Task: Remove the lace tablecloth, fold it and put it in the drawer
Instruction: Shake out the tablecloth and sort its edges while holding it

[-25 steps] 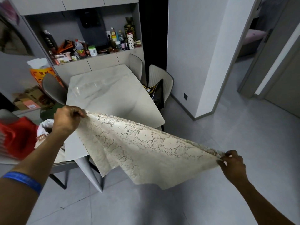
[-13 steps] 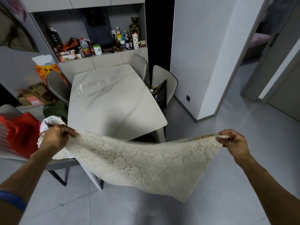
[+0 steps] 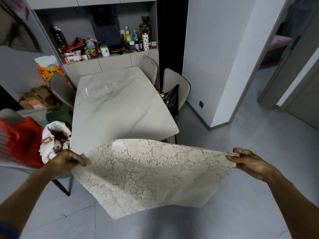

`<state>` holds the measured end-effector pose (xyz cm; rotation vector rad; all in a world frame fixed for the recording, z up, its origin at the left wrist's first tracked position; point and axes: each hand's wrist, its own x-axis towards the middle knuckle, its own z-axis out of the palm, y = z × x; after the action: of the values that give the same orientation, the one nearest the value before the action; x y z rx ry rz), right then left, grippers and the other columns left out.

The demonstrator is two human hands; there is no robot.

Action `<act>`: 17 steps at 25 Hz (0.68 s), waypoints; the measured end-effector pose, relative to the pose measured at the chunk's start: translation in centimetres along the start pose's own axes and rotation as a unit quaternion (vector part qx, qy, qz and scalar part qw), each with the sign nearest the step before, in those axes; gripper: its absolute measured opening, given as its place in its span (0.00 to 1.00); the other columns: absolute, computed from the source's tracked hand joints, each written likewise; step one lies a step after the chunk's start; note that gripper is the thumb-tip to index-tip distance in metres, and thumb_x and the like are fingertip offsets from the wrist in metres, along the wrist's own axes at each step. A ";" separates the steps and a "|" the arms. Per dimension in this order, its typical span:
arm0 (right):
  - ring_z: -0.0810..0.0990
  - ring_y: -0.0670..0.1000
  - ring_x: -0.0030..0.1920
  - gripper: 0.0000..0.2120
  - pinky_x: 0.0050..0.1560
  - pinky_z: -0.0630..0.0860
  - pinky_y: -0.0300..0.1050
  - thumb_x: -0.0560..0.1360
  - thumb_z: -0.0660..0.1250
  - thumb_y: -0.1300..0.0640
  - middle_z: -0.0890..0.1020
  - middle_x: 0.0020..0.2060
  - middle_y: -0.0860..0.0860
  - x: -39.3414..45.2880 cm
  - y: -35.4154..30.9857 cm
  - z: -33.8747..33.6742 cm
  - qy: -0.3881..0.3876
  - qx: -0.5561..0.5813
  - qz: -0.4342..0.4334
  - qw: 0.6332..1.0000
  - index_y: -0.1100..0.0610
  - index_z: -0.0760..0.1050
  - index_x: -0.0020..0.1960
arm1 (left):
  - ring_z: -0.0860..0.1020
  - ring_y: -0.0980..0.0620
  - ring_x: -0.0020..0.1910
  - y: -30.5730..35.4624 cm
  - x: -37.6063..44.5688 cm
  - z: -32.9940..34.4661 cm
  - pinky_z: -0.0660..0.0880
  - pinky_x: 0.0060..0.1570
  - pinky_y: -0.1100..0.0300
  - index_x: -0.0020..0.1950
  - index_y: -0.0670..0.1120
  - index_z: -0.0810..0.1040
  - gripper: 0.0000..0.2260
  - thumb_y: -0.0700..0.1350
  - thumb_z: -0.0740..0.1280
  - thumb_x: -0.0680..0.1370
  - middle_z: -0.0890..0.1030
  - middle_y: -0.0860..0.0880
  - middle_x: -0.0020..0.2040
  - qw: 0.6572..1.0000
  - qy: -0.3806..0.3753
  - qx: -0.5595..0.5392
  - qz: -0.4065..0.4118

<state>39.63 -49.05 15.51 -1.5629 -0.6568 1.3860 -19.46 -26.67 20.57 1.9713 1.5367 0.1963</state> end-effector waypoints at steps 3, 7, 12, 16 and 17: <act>0.80 0.53 0.39 0.15 0.36 0.79 0.44 0.69 0.75 0.62 0.80 0.37 0.55 1.0 -0.7 2.3 0.146 0.073 -0.006 0.987 0.53 0.70 0.32 | 0.83 0.62 0.43 1.1 0.4 0.9 0.72 0.57 0.65 0.48 0.32 0.84 0.06 0.29 0.69 0.73 0.83 0.35 0.53 0.996 0.053 -0.026 -0.067; 0.76 0.57 0.41 0.07 0.38 0.76 0.49 0.72 0.71 0.66 0.78 0.44 0.60 3.0 -1.9 9.6 0.356 0.161 -0.009 0.920 0.59 0.73 0.42 | 0.75 0.73 0.27 6.5 1.2 6.2 0.71 0.38 0.80 0.54 0.25 0.78 0.10 0.23 0.65 0.73 0.80 0.30 0.54 0.975 0.128 -0.173 -0.050; 0.78 0.54 0.33 0.09 0.30 0.76 0.43 0.70 0.68 0.69 0.79 0.32 0.56 -0.5 1.6 18.4 0.228 0.144 0.011 0.963 0.58 0.75 0.35 | 0.81 0.67 0.34 14.5 0.4 15.3 0.74 0.43 0.76 0.47 0.26 0.81 0.07 0.23 0.65 0.72 0.84 0.37 0.41 0.971 0.098 -0.219 0.014; 0.83 0.53 0.35 0.12 0.32 0.79 0.43 0.70 0.67 0.72 0.84 0.33 0.53 -3.2 4.7 23.6 0.138 0.151 0.016 0.979 0.56 0.80 0.38 | 0.81 0.64 0.43 17.1 -2.4 19.6 0.76 0.46 0.71 0.48 0.47 0.87 0.10 0.38 0.72 0.70 0.86 0.54 0.45 0.975 -0.040 -0.190 0.104; 0.84 0.53 0.37 0.11 0.33 0.80 0.44 0.71 0.67 0.72 0.85 0.36 0.54 -3.5 5.1 24.1 0.135 0.161 0.011 0.978 0.57 0.81 0.42 | 0.82 0.62 0.45 17.2 -2.8 20.0 0.77 0.47 0.68 0.50 0.50 0.86 0.11 0.42 0.73 0.69 0.85 0.56 0.45 0.967 -0.093 -0.206 0.115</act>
<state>14.83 -47.52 13.96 -1.4619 -0.2379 1.1978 3.29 -39.05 14.90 1.7694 1.0465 0.3825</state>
